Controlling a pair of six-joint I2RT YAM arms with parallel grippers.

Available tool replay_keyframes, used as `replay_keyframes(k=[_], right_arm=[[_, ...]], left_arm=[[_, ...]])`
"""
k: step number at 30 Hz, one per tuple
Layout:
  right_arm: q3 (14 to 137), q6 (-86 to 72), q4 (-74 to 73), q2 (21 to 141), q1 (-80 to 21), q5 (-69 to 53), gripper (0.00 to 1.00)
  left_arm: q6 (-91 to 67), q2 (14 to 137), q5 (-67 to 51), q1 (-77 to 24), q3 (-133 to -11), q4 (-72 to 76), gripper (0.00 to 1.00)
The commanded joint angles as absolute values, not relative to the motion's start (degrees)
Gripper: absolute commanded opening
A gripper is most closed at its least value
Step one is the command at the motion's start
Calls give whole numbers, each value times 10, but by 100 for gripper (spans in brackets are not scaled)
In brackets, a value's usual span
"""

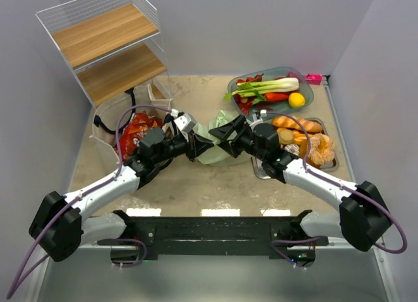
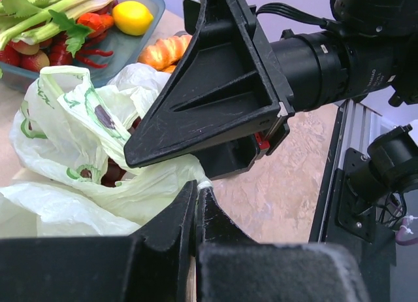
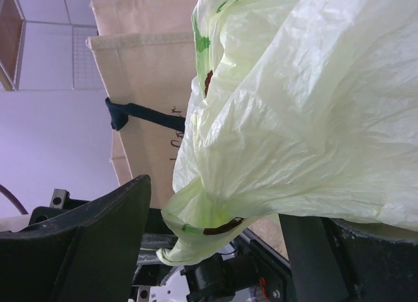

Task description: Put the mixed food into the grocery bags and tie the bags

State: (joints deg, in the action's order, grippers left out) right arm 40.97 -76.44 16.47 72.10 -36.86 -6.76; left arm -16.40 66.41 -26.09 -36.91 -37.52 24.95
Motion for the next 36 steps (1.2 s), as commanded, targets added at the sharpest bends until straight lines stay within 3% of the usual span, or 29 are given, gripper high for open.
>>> replay_keyframes(k=[1,8,17,18,20,21,23,24,25,28,31,36], right_arm=[[406,-786,215,726,-368,-56,78],[403,-809,251,746,-369,-69,64],[405,-787,236,722,-368,-45,20],[403,-782,244,721,-369,-43,12],[403,-773,241,721,-368,-44,5],[404,-760,234,721,-369,-45,0],[407,-749,228,718,-368,-45,0],[403,-736,226,711,-368,-43,0],[402,-730,224,707,-369,-42,0],[402,-695,213,686,-368,-35,0],[405,-658,213,673,-367,-46,0],[403,-604,235,662,-368,-78,0]], left_arm=[[-187,650,-249,-378,-367,318,0],[-184,656,-260,-388,-359,331,0],[-175,650,-302,-395,-347,323,0],[-172,649,-305,-394,-349,316,3],[-166,641,-302,-394,-362,295,19],[-157,636,-295,-394,-367,270,40],[-149,611,-275,-394,-379,248,54],[-142,601,-265,-394,-381,230,66],[-137,591,-244,-394,-381,221,70],[-118,563,-192,-392,-390,184,78],[-114,566,-125,-388,-399,149,78],[-147,615,-122,-388,-406,175,75]])
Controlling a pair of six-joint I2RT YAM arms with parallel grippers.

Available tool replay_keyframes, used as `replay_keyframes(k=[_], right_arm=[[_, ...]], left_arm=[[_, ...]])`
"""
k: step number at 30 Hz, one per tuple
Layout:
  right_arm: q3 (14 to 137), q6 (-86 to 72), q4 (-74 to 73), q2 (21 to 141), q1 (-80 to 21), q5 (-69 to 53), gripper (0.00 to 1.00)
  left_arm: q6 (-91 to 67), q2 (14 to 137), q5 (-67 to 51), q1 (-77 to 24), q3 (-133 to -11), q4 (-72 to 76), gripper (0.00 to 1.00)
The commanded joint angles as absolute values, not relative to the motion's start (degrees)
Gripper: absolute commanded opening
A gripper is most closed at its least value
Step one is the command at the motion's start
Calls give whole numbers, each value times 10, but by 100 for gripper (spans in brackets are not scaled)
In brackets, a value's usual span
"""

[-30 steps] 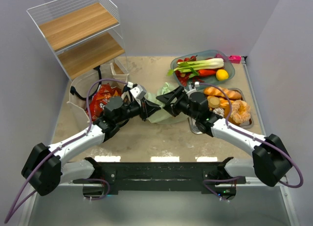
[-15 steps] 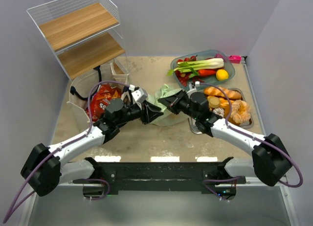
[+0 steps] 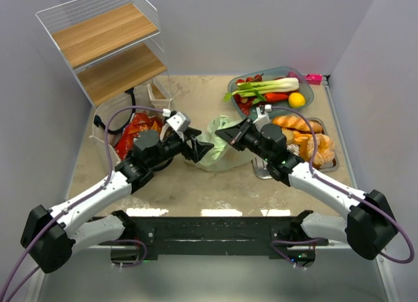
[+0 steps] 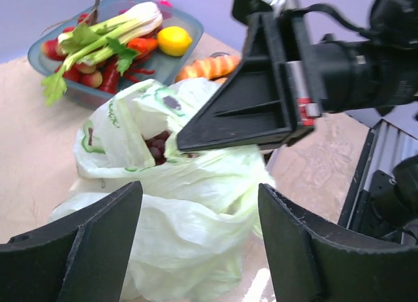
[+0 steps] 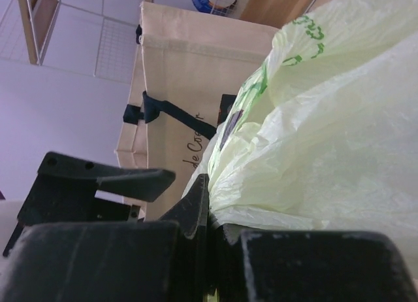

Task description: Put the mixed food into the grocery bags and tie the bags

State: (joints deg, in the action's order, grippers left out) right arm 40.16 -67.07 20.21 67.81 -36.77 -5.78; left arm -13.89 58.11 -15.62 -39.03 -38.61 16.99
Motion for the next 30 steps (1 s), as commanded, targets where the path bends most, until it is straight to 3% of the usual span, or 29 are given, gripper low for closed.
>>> replay_keyframes(k=[1,8,15,19,25,30], right_arm=[[401,-600,236,659,-367,-82,0],[388,-563,271,640,-366,-93,0],[393,-555,343,662,-353,-153,0],[418,-537,335,674,-335,-213,0],[453,-497,248,669,-300,-282,0],[453,-492,241,667,-272,-351,0]], left_arm=[[-149,623,-133,-387,-404,184,74],[-202,687,-233,-388,-360,288,59],[-285,688,-263,-409,-288,415,56],[-267,653,-238,-411,-297,373,57],[-200,581,-175,-396,-372,230,68],[-202,591,-238,-315,-386,212,68]])
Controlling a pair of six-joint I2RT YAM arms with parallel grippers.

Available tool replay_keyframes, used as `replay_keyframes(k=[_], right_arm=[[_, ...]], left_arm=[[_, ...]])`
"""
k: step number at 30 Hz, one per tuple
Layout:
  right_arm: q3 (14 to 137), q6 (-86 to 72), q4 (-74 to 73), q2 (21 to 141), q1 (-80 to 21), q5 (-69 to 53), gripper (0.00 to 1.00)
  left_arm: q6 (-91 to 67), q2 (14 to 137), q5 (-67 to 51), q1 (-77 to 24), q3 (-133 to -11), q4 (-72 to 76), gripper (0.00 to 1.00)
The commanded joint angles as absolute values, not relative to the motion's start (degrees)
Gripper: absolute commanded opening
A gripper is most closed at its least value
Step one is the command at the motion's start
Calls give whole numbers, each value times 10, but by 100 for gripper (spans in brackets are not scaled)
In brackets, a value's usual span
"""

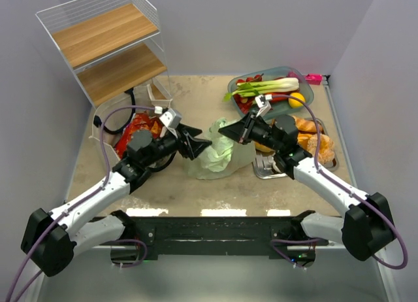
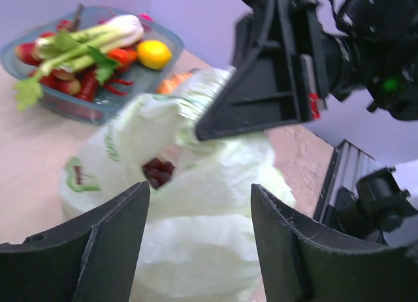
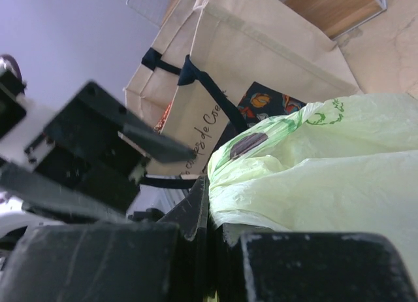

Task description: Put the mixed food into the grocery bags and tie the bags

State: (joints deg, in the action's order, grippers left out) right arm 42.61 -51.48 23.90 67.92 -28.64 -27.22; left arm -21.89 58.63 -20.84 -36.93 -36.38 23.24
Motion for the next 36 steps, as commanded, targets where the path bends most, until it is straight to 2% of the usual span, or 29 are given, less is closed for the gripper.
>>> replay_keyframes(k=[1,9,24,27,34,36], right_arm=[[453,-492,243,668,-272,-360,0],[462,-493,241,679,-270,-419,0],[464,-501,236,685,-270,-432,0],[464,-502,236,686,-270,-432,0],[461,-508,243,691,-270,-431,0],[460,-510,247,691,-270,-430,0]], left_arm=[[-206,601,-272,-306,-387,220,68],[-229,694,-412,-297,-417,334,67],[-310,776,-489,-298,-420,501,64],[-318,782,-497,-299,-420,514,58],[-330,793,-507,-301,-417,530,32],[-330,795,-508,-304,-417,529,29]])
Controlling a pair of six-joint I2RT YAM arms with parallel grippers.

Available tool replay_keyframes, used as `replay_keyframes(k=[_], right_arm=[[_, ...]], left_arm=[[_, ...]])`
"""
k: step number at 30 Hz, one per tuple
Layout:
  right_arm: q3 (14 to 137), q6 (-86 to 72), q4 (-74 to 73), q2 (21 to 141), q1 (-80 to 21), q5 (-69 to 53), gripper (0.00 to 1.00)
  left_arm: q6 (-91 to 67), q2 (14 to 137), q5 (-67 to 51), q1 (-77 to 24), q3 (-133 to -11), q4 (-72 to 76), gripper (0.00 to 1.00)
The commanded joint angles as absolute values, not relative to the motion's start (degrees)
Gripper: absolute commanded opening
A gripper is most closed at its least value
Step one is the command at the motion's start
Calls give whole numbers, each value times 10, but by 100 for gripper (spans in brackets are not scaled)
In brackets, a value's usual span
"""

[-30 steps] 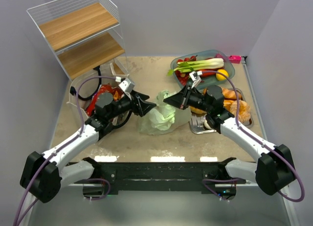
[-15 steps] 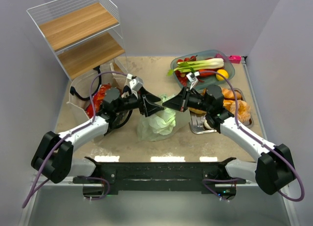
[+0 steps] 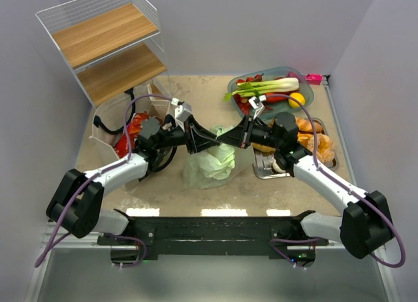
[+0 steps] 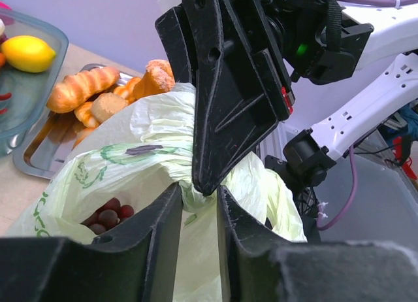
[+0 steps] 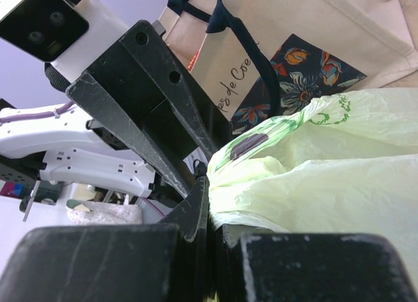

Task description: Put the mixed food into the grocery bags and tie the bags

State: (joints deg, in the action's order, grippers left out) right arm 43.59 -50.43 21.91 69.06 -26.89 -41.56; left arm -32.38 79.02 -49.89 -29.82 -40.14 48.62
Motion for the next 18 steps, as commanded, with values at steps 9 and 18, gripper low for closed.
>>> replay_keyframes(k=[9,18], right_arm=[[461,-512,249,686,-269,-429,0],[482,-465,164,675,-270,-412,23]], left_arm=[[-319,784,-490,-304,-406,515,0],[-323,786,-480,-304,-416,504,0]])
